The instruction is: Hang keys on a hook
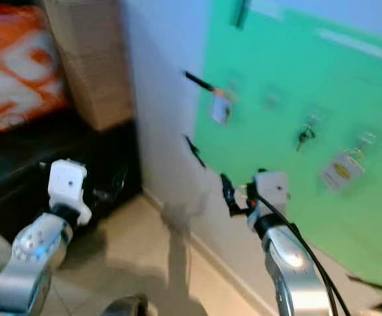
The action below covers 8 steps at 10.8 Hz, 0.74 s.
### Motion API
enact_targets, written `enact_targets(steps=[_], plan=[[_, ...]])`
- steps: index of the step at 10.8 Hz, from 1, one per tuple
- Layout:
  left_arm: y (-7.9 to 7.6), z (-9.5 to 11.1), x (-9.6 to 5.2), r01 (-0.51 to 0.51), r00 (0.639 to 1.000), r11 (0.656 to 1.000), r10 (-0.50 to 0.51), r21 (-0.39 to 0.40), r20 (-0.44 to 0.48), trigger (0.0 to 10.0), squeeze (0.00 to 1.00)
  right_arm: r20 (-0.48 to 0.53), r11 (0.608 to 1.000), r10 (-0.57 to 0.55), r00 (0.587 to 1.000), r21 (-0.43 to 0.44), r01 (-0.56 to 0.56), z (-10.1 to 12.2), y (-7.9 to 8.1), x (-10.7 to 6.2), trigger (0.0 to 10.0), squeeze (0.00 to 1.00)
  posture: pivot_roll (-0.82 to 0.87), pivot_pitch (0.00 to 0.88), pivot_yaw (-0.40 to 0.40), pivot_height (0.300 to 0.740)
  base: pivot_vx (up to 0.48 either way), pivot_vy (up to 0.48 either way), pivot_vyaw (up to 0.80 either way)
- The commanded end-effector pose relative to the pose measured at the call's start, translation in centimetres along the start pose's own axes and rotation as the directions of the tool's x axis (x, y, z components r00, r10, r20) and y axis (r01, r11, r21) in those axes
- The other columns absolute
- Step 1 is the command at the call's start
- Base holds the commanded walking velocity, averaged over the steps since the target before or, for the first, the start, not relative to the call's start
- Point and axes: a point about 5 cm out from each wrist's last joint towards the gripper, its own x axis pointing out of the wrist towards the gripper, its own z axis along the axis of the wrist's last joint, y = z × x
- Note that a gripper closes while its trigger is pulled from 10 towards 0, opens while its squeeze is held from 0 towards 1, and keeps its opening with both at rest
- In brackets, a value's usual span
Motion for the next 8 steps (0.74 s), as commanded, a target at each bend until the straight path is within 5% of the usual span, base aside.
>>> enact_targets(steps=[1, 8], plan=[[-0.01, 1.00, 0.48, 0.005, 0.999, 1.000, -0.006, 0.012, 0.041, 10.0, 0.00, -0.035, 0.999, 0.002, 0.999, 0.036, -0.001, -0.56, -0.04, -0.10, 10.0, 1.00, -0.07, 0.000, -0.038, 0.740, 0.356, 0.000, 0.80], [0.34, 0.62, 0.36, -0.025, 1.000, 1.000, 0.025, -0.011, 0.019, 10.0, 0.00, -0.022, 0.991, 0.130, 0.991, 0.004, -0.130, -0.41, 0.88, 0.41, 10.0, 1.00, -0.06, 0.000, -0.057, 0.740, 0.405, 0.000, 0.80]])
